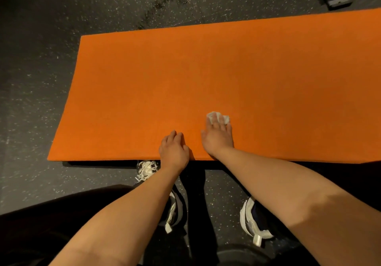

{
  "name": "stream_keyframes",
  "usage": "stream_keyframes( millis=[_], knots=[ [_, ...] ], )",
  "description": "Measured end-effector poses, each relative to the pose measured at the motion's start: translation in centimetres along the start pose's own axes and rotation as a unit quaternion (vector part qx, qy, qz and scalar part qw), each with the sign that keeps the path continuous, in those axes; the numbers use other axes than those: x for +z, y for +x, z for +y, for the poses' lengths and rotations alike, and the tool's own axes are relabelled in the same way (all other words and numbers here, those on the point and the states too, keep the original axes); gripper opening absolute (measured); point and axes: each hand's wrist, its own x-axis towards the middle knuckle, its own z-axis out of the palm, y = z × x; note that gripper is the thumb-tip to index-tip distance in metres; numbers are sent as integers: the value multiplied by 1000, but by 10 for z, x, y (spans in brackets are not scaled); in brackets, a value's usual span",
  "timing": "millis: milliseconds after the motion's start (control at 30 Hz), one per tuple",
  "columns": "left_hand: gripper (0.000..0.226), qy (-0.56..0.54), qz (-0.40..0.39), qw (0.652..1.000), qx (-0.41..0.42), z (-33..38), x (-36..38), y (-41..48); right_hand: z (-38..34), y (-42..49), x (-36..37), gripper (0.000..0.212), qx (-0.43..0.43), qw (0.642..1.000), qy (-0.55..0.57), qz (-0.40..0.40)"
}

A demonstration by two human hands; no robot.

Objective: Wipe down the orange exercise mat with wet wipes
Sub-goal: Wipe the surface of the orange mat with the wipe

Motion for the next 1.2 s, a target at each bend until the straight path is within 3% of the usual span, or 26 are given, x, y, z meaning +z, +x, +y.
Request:
stream_keyframes(
  millis=[67,133,333,400,500,567,667,833,900,1000,1067,1200],
  knots=[
    [51,-1,9,1000,-11,1,-1,2,0,1,-1,63,41,999,3,0],
    [49,-4,17,1000,-16,2,-3,4,-11,2,2,61,19,1000,-5,-11],
    [53,-27,54,997,-54,-1,-1,15,-36,-1,1,52,-220,975,6,-30],
    [52,-3,50,997,-55,3,1,18,-23,4,-2,53,-176,984,-16,-3],
    [49,25,48,998,-38,8,5,23,1,17,-6,55,3,999,20,38],
    [48,24,49,998,-24,11,7,27,3,25,-6,57,39,998,25,40],
    [50,15,42,999,-23,15,6,38,-11,29,-2,57,10,999,34,30],
    [51,5,23,1000,-19,22,5,55,-23,20,-6,53,-137,990,-16,-11],
    [52,27,9,1000,-4,21,11,50,-8,15,-8,53,-107,994,-36,-3],
    [53,58,-8,998,26,21,17,40,26,12,-13,56,72,997,-16,22],
    [54,71,-13,997,33,20,18,39,30,9,-13,57,140,990,4,27],
    [56,79,-29,995,49,20,20,35,-10,-5,1,55,13,1000,5,-2]
  ],
)
